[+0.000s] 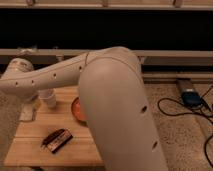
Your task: Place the white sponge in the ceramic cup
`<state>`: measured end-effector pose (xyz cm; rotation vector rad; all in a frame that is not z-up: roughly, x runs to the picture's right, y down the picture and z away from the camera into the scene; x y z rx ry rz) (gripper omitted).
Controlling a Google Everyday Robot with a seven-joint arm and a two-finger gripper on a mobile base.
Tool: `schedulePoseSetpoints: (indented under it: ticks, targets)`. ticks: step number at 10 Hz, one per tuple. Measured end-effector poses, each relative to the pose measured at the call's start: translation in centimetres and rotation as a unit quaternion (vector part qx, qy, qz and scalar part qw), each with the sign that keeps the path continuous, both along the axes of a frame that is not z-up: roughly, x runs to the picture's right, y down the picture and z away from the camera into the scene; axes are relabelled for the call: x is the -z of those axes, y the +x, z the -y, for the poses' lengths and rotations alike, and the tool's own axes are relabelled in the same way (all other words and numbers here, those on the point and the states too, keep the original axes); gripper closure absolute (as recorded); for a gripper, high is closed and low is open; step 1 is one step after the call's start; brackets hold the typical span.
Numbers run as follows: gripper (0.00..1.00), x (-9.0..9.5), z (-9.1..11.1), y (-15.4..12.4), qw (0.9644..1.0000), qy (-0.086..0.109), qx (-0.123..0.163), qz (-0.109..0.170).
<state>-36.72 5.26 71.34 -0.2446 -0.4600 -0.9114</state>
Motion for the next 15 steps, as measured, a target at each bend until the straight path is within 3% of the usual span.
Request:
schedulePoseSetpoints:
  ticks: [2,4,13,15]
  targets:
    - [1.0,-0.5,3.2,0.2,0.9996,0.024,-0.016,-0.008]
    - [1.0,-0.8,4.7,-0.2,0.9991,0.03,-0.028,-0.011]
    - [1.0,-1.0,4.6,0.0,0.9991,0.03,-0.028,-0.014]
    - [1.0,-0.9,5.5,0.7,0.9983,0.043,-0.025,-0.031]
